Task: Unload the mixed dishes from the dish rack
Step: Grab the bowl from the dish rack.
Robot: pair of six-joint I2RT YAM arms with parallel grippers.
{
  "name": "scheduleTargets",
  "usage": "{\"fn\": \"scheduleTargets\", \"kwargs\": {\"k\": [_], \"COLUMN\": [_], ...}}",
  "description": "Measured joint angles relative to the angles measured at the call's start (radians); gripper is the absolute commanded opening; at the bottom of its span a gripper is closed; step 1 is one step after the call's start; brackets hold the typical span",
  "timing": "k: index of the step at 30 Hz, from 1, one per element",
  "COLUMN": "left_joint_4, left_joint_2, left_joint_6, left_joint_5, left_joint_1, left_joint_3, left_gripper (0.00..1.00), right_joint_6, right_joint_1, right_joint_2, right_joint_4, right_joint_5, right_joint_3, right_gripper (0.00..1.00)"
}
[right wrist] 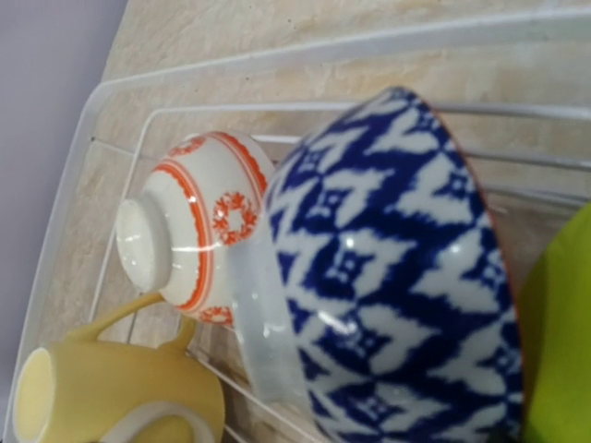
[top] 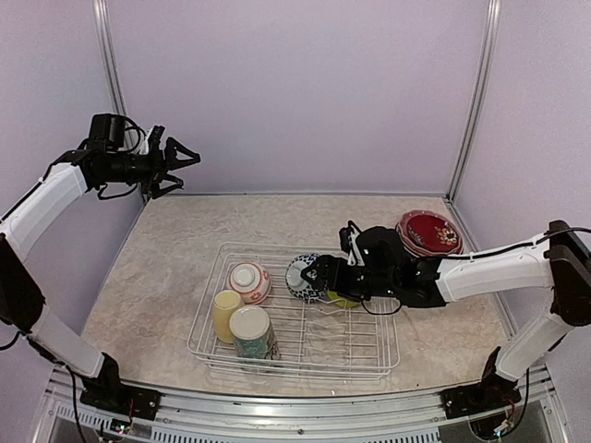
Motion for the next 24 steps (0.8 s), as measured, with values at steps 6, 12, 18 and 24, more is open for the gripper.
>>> {"fn": "scheduleTargets", "kwargs": {"k": [6,12,18,24], "left_joint_4": [0.0,0.0,0.0,0.0], "left_joint_2": [0.0,0.0,0.002,0.003], "left_joint_6": [0.0,0.0,0.0,-0.001], "left_joint_5": [0.007,0.01,0.01,0.01], "left_joint_1": [0.0,0.0,0.0,0.0], "left_joint_3": [0.0,0.0,0.0,0.0], "left_gripper": [0.99,0.99,0.99,0.99], "right_joint_6": [-0.032,-0.138,-0.233,-0.314], "right_joint_1": [0.014,0.038,0.04,0.04], "right_joint_2": [0.023,0.046,0.046,0.121], "right_joint_4": [-0.079,-0.244,-0.378,-0.488], "right_joint_5": [0.033,0.102,0.19,0.246], "right_joint_3": [0.054,0.156,0.239,0.389], "right_gripper": [0.87,0.87,0.89,0.89]}}
